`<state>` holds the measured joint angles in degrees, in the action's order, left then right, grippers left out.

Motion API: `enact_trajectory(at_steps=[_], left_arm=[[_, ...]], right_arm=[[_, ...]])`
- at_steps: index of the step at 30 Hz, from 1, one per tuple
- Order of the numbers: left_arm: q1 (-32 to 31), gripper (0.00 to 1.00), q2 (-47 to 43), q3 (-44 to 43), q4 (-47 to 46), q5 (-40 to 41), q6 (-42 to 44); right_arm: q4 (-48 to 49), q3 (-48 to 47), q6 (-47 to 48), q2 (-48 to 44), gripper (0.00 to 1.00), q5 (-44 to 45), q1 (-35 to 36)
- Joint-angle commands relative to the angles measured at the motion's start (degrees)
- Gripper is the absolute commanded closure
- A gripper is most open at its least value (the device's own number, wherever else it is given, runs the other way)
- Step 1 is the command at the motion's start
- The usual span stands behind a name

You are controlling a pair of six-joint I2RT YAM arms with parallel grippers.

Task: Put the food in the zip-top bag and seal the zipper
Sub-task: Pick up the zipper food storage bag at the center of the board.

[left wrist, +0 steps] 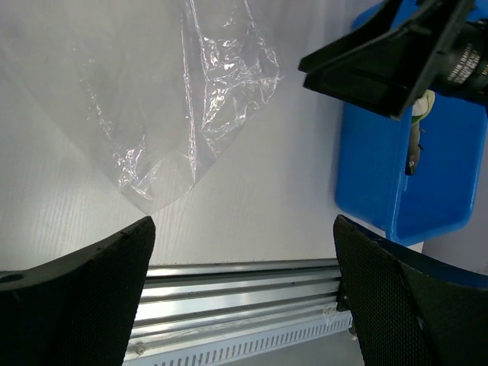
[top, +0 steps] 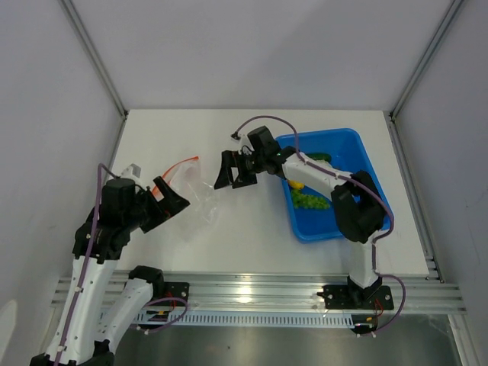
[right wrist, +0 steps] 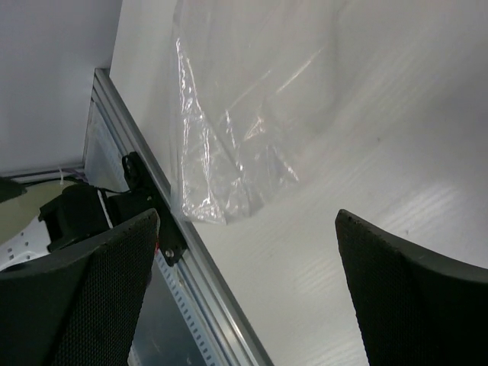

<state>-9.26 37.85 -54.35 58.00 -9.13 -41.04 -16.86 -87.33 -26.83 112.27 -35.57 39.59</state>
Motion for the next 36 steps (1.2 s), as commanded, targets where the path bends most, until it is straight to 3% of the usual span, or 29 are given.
enact_trajectory(at_steps=[1, 6, 10, 17, 21, 22, 24, 28, 32, 36], left_arm=[[-1.6, 0.01, 1.4, -3.0, 0.6, 1.8, 3.0], [-1.6, 0.01, 3.3, -4.8, 0.3, -0.4, 2.9], [-1.6, 0.0, 6.4, -8.0, 5.6, -0.9, 1.7], [-1.2, 0.01, 8.9, -9.8, 11.3, -2.3, -2.1], [-1.1, 0.01, 8.8, -10.8, 12.3, -2.7, -3.3], [-1.0, 0.01, 9.3, -11.2, 12.8, -2.7, -3.6], [-0.7, 0.01, 10.2, -12.2, 14.5, -2.7, -4.7], [0.9, 0.07, 13.4, -13.8, 15.3, -5.5, -8.9], [3.5, 0.11, 16.4, -11.4, 11.1, -16.4, -14.3], [6.5, 0.11, 16.8, -8.1, 6.1, -21.9, -21.2]], right_arm=[[2.6, -6.6, -0.3, 4.7, 0.01, -2.3, 1.1], [-1.4, -12.1, 3.5, 12.0, 0.01, -2.3, 1.2], [1.3, -12.5, 3.4, 15.3, 0.16, -6.9, 1.2], [8.5, -9.4, 1.1, 15.2, 0.28, -12.0, 1.6], [14.6, -10.1, -2.0, 16.8, 0.54, -13.6, 1.5], [16.1, -10.0, -3.0, 17.3, 0.75, -14.3, 1.5], [16.2, -9.5, -3.1, 17.1, 1.0, -14.4, 1.8], [14.1, -4.3, 2.5, 11.1, 1.0, -11.3, 2.6], [10.4, 6.4, 11.3, 0.7, 1.0, -3.1, 3.5], [8.4, 13.5, 20.3, -13.1, 1.0, 6.1, 5.7]])
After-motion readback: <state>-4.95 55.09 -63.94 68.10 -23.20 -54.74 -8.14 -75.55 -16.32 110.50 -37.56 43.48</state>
